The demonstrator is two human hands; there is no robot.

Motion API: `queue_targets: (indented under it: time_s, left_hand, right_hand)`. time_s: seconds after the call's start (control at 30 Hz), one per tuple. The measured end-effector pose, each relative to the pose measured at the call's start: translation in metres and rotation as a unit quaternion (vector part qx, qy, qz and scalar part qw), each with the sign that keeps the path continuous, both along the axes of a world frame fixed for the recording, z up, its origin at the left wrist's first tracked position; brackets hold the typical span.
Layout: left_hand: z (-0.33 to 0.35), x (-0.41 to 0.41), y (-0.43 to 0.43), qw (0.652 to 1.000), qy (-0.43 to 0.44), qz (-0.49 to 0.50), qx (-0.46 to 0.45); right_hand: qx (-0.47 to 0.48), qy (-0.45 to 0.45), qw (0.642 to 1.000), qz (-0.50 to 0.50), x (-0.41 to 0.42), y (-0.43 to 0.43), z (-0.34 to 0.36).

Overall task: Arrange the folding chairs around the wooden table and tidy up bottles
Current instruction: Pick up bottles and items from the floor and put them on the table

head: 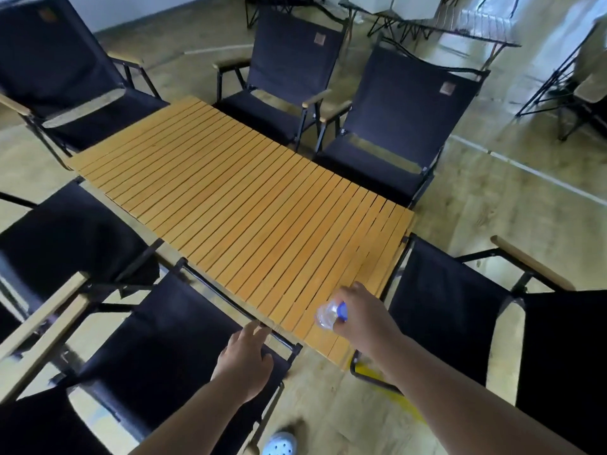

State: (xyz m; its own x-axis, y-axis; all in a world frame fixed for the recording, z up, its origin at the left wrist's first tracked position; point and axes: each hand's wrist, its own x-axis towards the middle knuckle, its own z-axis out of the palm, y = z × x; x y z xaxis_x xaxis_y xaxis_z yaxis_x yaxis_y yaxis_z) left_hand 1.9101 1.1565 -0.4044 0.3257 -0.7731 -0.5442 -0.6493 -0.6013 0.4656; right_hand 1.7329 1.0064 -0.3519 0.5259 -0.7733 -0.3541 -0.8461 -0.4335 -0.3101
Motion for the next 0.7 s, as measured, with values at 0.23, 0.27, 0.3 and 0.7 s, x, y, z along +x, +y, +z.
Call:
queue_targets:
  time_s: [0.23, 0.27, 0.3, 0.7]
  left_hand:
    - [-0.005, 0.022, -0.022, 1.000, 0.012, -0.019, 0.016]
    - [-0.006, 0.024, -0.023, 0.999, 0.010, -0.025, 0.017]
    - [-0.007, 0.026, -0.025, 0.999, 0.007, -0.033, 0.018]
    - [0.027, -0.009, -0.077, 0.994, 0.047, -0.076, -0.063]
  right_hand:
    - [0.020, 0.040, 0.999, -0.022, 0.020, -0.022, -0.026]
    - [0.024, 0.044, 0.999, -0.023, 0.022, -0.022, -0.030]
    - [0.026, 0.044, 0.998, -0.025, 0.023, -0.022, -0.034]
    - [0.043, -0.019, 0.995, -0.086, -0.010, -0.028, -0.022]
